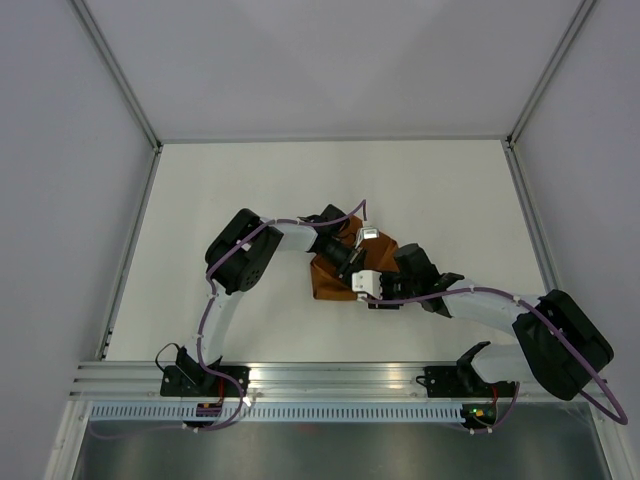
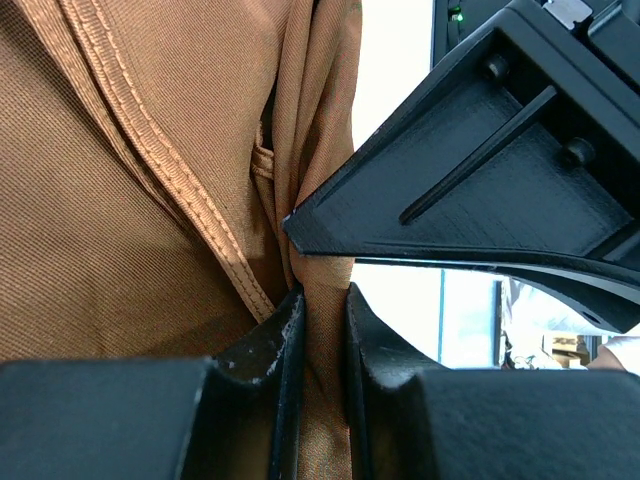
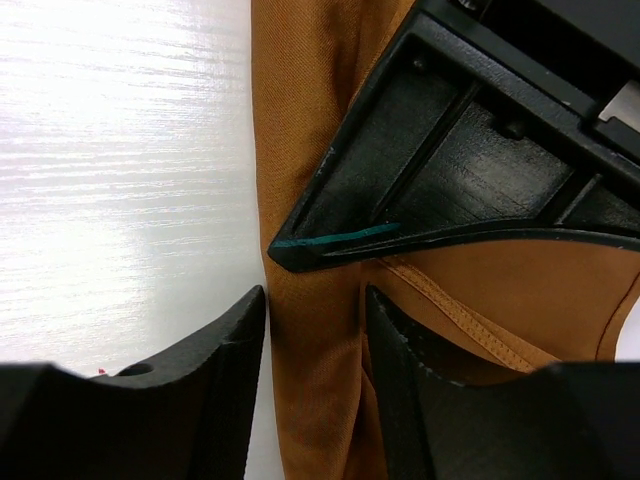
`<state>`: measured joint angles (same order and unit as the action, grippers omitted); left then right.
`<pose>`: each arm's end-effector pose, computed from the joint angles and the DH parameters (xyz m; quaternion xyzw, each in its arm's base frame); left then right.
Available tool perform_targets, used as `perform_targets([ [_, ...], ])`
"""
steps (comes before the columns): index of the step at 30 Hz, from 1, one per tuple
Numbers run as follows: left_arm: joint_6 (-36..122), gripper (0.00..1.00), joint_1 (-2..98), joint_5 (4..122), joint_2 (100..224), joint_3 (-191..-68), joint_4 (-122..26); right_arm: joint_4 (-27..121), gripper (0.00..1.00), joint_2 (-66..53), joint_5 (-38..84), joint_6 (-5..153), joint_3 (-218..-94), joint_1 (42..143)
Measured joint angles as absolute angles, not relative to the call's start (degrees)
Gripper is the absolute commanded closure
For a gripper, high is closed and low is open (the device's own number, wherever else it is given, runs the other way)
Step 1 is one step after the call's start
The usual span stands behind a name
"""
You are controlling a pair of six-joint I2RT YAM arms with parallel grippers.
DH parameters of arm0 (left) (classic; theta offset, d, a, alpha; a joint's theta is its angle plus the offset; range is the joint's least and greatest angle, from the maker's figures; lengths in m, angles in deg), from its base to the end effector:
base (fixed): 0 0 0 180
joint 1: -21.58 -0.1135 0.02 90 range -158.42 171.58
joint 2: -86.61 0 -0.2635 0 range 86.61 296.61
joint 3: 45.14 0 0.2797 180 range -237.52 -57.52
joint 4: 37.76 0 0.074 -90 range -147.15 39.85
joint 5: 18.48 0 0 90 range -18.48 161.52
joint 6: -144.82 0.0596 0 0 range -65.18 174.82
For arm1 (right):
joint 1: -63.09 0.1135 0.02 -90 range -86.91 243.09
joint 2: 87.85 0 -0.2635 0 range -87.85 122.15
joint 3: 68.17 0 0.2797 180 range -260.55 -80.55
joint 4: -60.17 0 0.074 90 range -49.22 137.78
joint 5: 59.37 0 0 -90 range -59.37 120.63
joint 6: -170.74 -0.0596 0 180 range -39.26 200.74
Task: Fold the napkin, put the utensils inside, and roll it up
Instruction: Roll the napkin at the center of the board.
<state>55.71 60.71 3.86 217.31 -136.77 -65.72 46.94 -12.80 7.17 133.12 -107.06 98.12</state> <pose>0.3117 -0.3247 0.0480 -0.3827 -0.7270 0.5697 0.0224 0.2006 0.1696 0.1054 -0.6855 0.6151 0.1372 0.3646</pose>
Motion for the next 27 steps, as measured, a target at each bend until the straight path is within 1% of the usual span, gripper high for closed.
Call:
perform_targets([
  [2,55.7,0.98,60.7,3.8,217.3,-136.8,-66.1,46.8,0.51,-12.8,7.1,133.1,-107.1,98.1],
  [4,55.7,0.98,60.7,3.8,217.3,-136.8,-66.4,46.6,0.55,-12.8,7.1,133.2,-107.1,98.1],
  [5,55.7,0.97,60.7,3.8,217.3,-136.8,-66.4,46.5,0.57,-12.8,7.1,133.3,-107.1,98.1],
  [6,55.7,0.97,60.7,3.8,217.3,-136.8,-66.4,46.3,0.62,-12.8,7.1,133.3,-107.1,98.1],
  [8,55.7,0.96,60.7,3.8,217.2,-136.8,-66.6,46.3,0.67,-12.7,7.1,133.6,-107.1,98.1],
  [9,55.7,0.94,60.7,3.9,217.2,-136.8,-66.6,46.2,0.7,-12.6,7.1,133.7,-107.2,98.1],
  [11,55.7,0.91,60.7,4.0,217.1,-136.7,-66.8,45.7,0.79,-12.2,7.0,133.7,-107.8,98.1],
  [14,55.7,0.82,60.8,4.9,216.5,-136.4,-66.7,44.5,0.86,-11.7,6.9,133.8,-108.6,98.1],
  [15,55.7,0.75,60.9,5.2,216.2,-136.2,-66.5,44.0,0.86,-11.5,6.9,133.9,-108.9,98.1],
  [18,55.7,0.68,61.1,7.1,214.8,-135.0,-65.3,42.5,0.89,-10.8,6.7,134.0,-110.0,98.1],
  [22,55.6,0.65,61.5,11.4,211.9,-133.2,-64.1,40.4,0.92,-9.4,6.1,133.9,-111.7,98.1],
  [24,55.4,0.62,61.6,13.7,210.8,-132.9,-63.2,39.6,0.93,-9.0,6.1,133.6,-112.3,98.1],
  [27,54.4,0.61,61.6,17.4,209.3,-132.6,-61.6,39.0,0.94,-8.4,6.1,133.2,-113.0,98.1],
])
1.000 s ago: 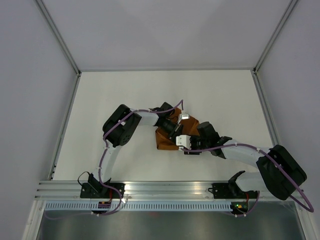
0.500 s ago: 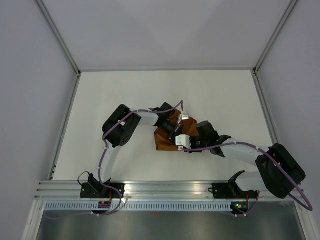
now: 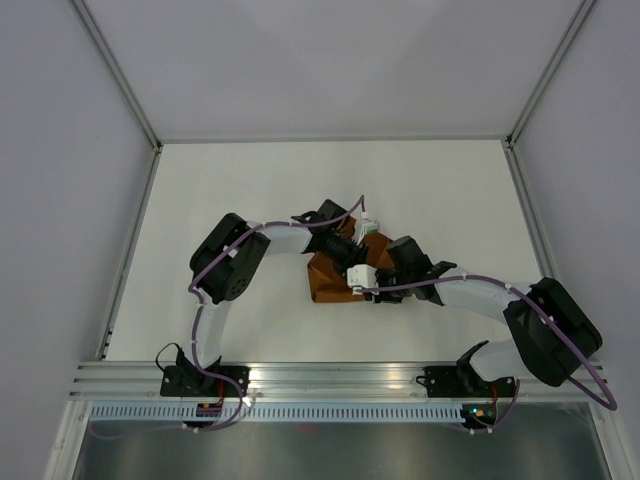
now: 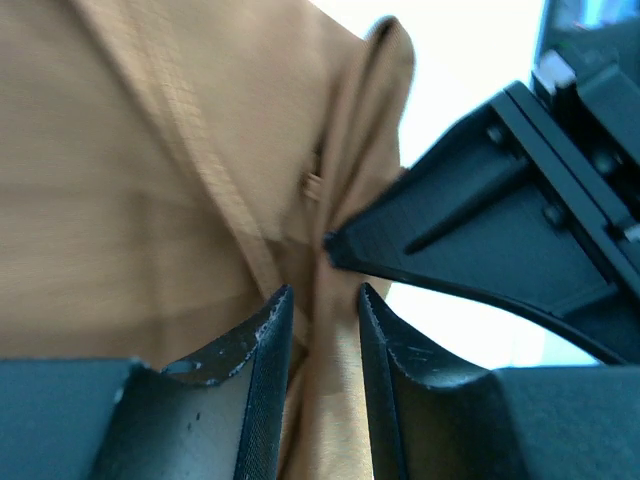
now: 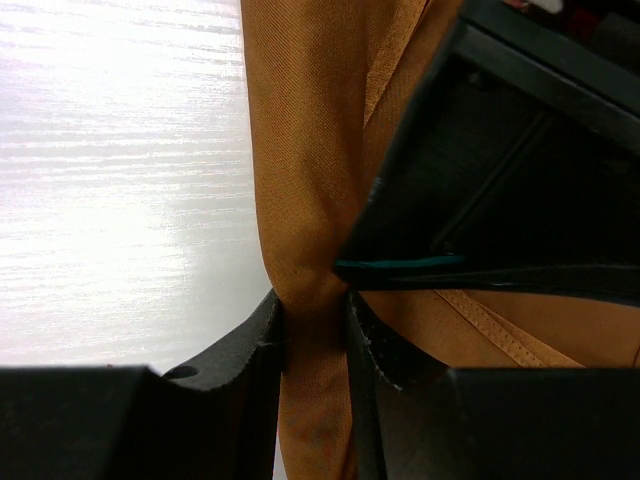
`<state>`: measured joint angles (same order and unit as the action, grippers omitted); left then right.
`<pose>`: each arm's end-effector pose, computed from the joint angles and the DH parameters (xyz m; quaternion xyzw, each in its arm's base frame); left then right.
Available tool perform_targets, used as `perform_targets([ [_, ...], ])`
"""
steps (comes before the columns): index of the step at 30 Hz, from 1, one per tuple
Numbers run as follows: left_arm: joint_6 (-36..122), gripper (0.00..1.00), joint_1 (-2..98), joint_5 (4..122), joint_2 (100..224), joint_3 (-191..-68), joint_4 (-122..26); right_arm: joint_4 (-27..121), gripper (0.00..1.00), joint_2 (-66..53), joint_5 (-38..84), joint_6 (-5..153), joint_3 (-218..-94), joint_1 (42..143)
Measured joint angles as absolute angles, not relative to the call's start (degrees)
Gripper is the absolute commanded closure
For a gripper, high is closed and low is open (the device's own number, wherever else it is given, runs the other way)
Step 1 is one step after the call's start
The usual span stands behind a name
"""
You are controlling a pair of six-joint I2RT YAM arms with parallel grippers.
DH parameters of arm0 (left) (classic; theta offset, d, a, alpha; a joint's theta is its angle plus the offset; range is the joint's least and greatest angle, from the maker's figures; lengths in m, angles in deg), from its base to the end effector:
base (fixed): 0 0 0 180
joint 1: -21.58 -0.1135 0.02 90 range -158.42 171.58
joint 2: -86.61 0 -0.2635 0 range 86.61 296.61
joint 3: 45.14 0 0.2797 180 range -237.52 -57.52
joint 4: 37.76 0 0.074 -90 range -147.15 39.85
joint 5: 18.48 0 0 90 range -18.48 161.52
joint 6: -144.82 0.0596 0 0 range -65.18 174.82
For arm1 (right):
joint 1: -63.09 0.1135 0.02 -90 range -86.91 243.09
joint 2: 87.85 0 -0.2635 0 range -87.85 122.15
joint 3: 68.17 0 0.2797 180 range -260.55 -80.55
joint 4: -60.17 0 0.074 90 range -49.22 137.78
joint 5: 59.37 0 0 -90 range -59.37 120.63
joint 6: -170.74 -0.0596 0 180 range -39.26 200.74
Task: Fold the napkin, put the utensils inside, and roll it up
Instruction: Roll the napkin at the center of the board.
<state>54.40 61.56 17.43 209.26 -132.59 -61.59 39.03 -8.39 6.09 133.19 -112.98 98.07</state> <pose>0.3113 -0.3241 0.0807 0.4047 0.7666 -0.4933 0.0719 0.2103 0.1774 0.1075 -0.6906 0.6318 0.1571 0.3149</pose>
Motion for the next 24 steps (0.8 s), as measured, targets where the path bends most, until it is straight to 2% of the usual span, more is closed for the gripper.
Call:
perform_targets([
  [13,49.8,0.61,59.8,43.9,198.4,-124.4,-54.0,31.3,0.96,-2.2,3.5,132.0,-120.3,97.9],
  [24,46.7,0.6,57.5,64.5,182.6,-114.4,-45.4,17.5,0.96,8.1,-4.4,134.3,-132.6,93.1],
])
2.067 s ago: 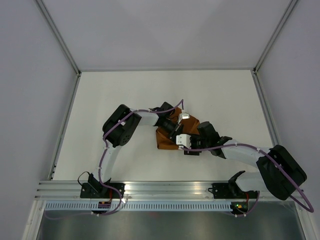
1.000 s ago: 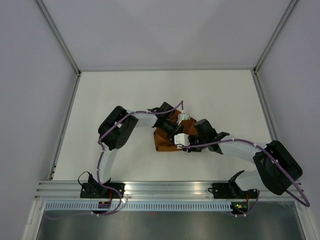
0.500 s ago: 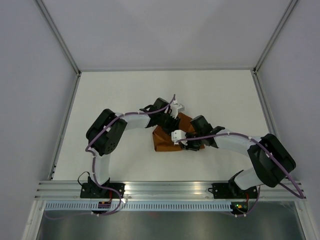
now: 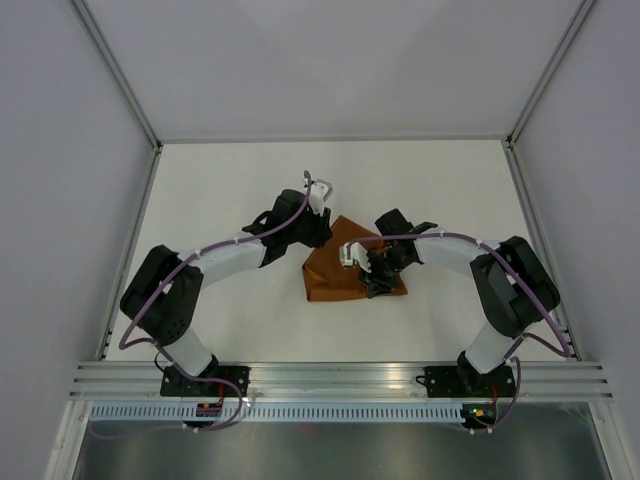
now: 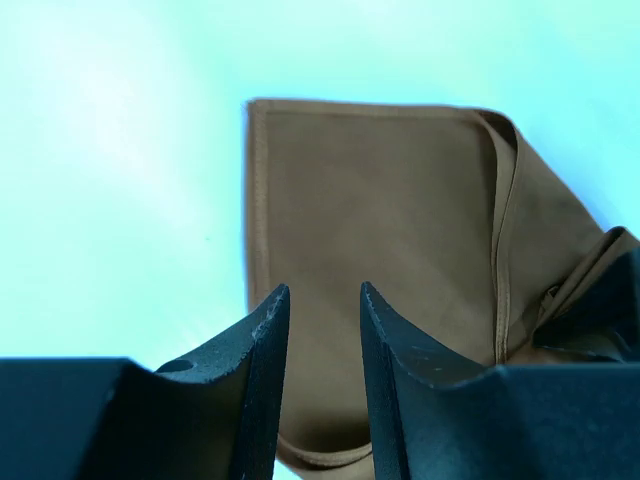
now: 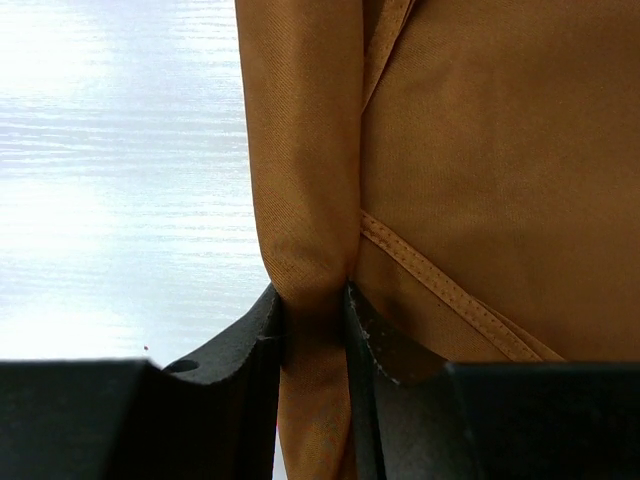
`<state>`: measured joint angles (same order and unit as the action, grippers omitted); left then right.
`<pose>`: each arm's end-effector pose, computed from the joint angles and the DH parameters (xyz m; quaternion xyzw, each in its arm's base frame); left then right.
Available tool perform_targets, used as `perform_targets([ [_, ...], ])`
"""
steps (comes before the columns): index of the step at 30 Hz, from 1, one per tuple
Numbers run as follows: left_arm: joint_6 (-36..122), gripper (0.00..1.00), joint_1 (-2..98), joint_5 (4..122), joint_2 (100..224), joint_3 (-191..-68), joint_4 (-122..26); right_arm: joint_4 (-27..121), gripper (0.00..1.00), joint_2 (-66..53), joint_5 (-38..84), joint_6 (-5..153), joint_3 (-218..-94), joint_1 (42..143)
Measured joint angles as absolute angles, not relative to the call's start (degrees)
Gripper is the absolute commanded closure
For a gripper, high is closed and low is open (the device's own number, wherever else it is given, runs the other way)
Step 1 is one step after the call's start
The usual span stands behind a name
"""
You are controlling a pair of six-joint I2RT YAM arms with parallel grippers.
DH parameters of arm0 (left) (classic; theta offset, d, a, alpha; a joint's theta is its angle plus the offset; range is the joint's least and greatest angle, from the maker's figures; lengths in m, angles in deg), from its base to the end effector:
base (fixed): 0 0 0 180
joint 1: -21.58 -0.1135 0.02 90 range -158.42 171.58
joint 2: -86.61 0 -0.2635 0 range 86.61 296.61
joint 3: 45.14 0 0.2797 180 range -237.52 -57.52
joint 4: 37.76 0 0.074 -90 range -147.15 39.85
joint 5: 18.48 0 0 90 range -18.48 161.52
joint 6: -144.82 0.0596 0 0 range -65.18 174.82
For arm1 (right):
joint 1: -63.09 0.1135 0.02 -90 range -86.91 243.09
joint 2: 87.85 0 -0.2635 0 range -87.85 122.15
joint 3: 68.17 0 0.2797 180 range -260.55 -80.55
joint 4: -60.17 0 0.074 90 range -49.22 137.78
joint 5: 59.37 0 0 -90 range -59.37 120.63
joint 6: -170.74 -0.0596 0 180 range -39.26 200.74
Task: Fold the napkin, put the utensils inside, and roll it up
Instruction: Roll the napkin at the center of the board.
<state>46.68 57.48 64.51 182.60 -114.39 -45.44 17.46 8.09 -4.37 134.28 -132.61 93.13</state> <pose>0.3255 -0.2446 0.1744 0.2395 0.8504 -0.2246 0.4111 0.2592 0.1894 0.1113 -0.6603 0.6768 0.2649 0.1889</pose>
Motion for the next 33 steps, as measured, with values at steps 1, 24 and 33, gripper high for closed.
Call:
perform_targets([
  [1,46.7,0.6,57.5,65.7,181.1,-113.2,-44.6,15.8,0.96,9.4,-5.3,134.6,-134.0,92.5],
  [24,63.6,0.58,77.0,83.6,163.6,-94.8,-28.3,-6.6,0.96,26.2,-13.1,135.4,-152.8,87.2],
  [33,69.8,0.54,86.6,86.4,169.6,-94.8,-28.2,-11.1,0.96,30.1,-13.6,133.4,-157.3,86.9],
])
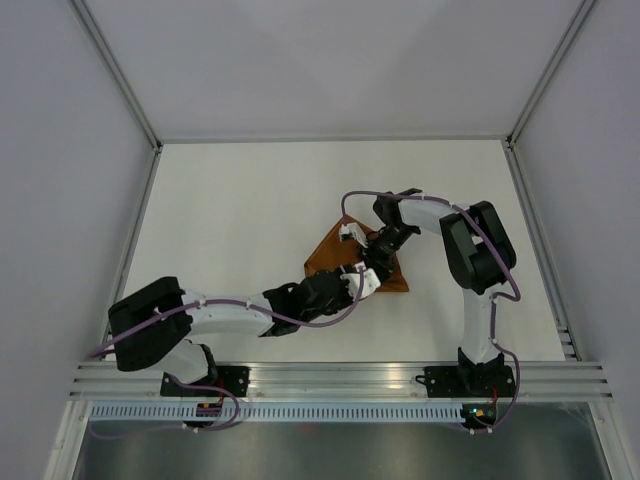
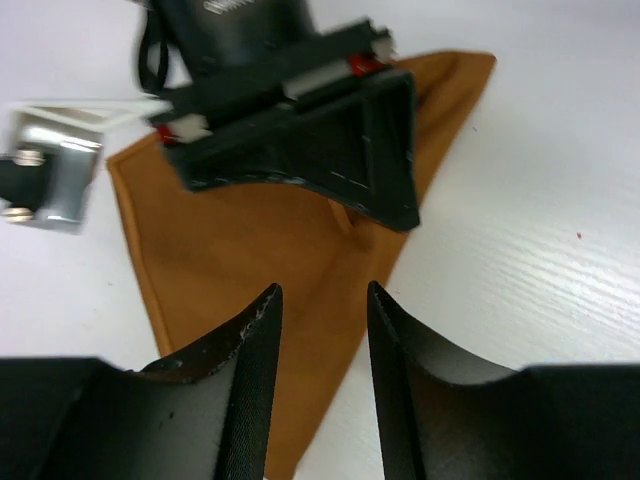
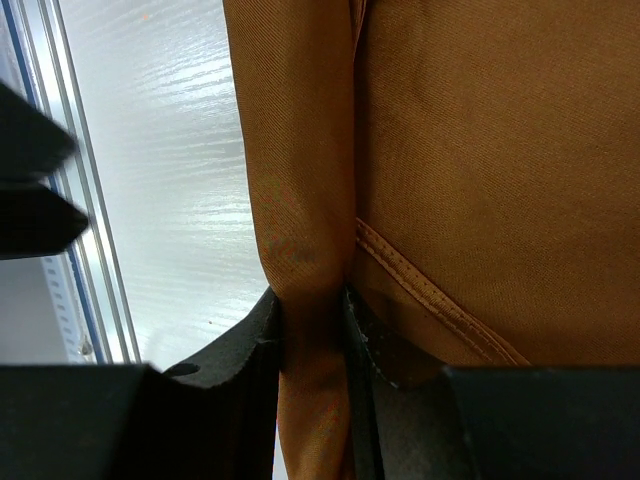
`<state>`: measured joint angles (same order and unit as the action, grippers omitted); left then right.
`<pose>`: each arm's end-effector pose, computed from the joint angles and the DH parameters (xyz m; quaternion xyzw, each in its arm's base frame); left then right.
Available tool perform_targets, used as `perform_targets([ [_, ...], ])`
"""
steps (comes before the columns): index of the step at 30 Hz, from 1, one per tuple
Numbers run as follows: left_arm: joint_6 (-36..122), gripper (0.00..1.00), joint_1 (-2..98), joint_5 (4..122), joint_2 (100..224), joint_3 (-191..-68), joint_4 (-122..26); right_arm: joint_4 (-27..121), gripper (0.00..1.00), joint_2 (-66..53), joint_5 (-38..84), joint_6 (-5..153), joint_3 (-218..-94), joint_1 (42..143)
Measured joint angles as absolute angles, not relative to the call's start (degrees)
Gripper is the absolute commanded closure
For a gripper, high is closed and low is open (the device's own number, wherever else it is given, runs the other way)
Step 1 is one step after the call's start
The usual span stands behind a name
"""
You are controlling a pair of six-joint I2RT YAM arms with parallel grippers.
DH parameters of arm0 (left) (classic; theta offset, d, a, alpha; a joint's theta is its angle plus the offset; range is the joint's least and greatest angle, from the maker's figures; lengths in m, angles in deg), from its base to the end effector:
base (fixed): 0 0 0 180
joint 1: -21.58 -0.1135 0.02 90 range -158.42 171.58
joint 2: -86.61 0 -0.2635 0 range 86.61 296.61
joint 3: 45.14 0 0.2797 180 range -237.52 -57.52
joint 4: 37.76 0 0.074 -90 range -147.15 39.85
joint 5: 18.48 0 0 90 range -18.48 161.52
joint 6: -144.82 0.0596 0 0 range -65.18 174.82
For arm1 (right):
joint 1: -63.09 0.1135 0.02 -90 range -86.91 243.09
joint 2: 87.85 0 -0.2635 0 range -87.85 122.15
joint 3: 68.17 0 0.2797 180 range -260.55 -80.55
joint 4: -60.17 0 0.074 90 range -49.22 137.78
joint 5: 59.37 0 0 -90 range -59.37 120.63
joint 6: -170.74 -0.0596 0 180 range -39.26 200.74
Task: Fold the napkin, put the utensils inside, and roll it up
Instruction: Roll the napkin at the center of the board.
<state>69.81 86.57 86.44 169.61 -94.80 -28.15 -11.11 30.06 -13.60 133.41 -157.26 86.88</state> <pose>0.1585 -0.3035 0.1684 0.4792 0.6817 -0.1305 0.5372 0.3199 0.1865 0.0966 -0.5450 0.7454 0.3835 0.0145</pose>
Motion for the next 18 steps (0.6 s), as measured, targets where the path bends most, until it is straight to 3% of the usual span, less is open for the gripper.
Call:
perform_targets([
  [9,73.5,0.45,88.8,86.5,179.5,-95.2,-27.8,-13.5,0.96,32.4,-14.4,131.9,-159.5,86.4],
  [18,74.6,0.44,87.2,86.0,184.1,-96.1,-24.3,-13.6,0.96,32.9,-14.6,130.7,-159.9,86.3],
])
